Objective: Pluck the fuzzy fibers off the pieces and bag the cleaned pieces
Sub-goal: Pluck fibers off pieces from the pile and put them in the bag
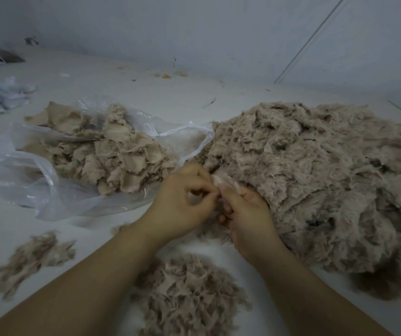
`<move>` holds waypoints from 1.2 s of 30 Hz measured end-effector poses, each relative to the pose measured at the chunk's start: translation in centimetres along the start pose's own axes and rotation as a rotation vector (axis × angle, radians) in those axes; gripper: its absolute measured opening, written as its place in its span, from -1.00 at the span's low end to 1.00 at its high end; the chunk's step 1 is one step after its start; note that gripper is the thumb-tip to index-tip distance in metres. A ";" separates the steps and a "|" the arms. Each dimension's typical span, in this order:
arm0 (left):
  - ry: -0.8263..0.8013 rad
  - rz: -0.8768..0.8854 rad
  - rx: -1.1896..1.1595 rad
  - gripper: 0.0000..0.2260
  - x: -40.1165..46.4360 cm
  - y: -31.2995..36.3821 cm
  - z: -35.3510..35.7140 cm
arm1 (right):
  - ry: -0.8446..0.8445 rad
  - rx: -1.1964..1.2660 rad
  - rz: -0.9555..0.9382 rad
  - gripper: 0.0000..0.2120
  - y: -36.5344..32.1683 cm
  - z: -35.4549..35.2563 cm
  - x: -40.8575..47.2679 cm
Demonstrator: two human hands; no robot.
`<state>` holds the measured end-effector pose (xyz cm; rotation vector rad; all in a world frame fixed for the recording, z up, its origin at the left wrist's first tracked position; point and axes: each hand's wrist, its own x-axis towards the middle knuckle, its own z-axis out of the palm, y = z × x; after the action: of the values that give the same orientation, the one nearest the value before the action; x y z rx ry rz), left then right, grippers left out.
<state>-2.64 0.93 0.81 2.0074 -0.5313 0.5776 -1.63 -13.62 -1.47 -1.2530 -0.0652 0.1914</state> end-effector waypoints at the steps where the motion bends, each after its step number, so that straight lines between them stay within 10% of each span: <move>1: 0.086 -0.083 -0.075 -0.85 0.1 0.0 -0.1 | 0.019 0.019 0.027 -0.77 -0.1 0.0 0.1; 4: 0.237 -0.404 -0.275 -0.86 0.8 -0.3 -0.6 | 0.050 0.058 0.077 -0.89 -0.2 -0.1 0.1; 8: -0.045 -0.680 -0.564 -0.75 0.7 -0.6 -1.1 | 0.027 0.055 0.063 -0.81 -0.2 0.1 0.1; 17: -0.001 -0.565 -0.432 -0.97 0.9 -1.0 -1.4 | 0.005 0.046 0.066 -0.82 0.0 -0.1 0.2; 21: -0.206 -0.424 -0.427 -0.73 0.6 -0.2 -0.9 | -0.088 -0.107 0.003 -0.73 0.0 0.0 -0.1; 24: -0.021 -0.478 -0.471 -0.94 0.9 -0.3 -0.6 | -0.097 -0.138 0.007 -0.58 -0.1 0.0 -0.1; 32: 0.223 -0.646 -0.446 -0.76 1.2 -1.6 -1.1 | -0.030 -0.041 0.075 -0.67 0.1 -0.1 0.3; 36: -0.036 -0.565 -0.488 -0.78 1.0 -0.5 -1.0 | -0.107 -0.136 0.014 -0.71 0.1 -0.2 0.1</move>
<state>-1.68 1.88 1.48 1.5941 -0.0901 0.0514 -1.52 -13.77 -1.64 -1.3786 -0.1641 0.2702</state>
